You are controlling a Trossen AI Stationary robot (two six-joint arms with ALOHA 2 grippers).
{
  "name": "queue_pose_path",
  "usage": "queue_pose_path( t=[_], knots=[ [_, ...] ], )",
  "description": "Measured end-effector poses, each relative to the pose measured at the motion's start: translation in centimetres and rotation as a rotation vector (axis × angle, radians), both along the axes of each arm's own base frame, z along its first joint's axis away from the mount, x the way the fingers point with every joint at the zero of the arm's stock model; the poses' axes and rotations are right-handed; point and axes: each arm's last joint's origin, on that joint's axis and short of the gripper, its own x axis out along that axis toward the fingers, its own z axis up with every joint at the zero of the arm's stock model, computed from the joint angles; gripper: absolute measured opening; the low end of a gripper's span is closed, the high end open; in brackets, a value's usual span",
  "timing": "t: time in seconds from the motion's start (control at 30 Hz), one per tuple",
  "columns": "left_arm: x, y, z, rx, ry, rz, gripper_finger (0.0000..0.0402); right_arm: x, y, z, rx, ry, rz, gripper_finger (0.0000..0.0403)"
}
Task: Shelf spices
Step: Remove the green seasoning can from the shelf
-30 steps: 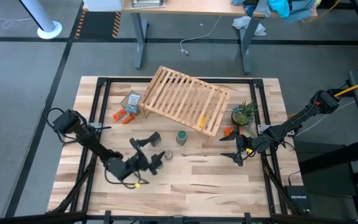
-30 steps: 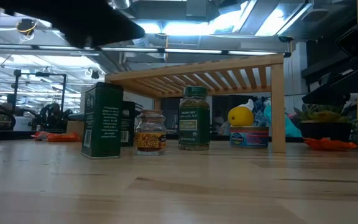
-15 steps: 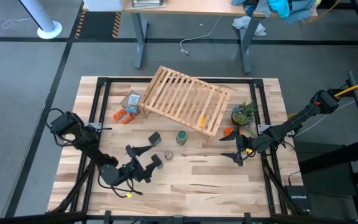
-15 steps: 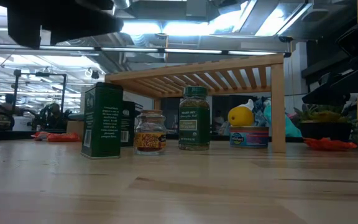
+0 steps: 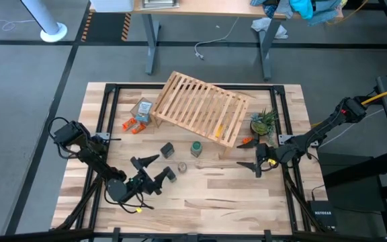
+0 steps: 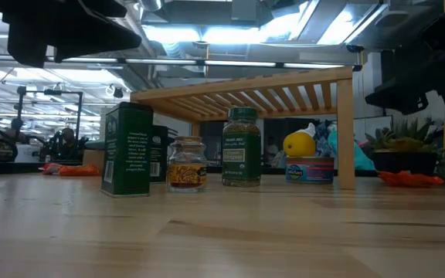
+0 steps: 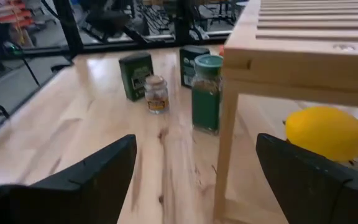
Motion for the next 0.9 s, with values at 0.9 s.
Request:
queue_pose_path(
  t=[0.9],
  knots=[
    [0.0,0.0,0.1,-0.181,-0.17,-0.002,0.0375,5.6,4.0,3.1,-0.169,0.031,0.205,0.0337]
  ],
)
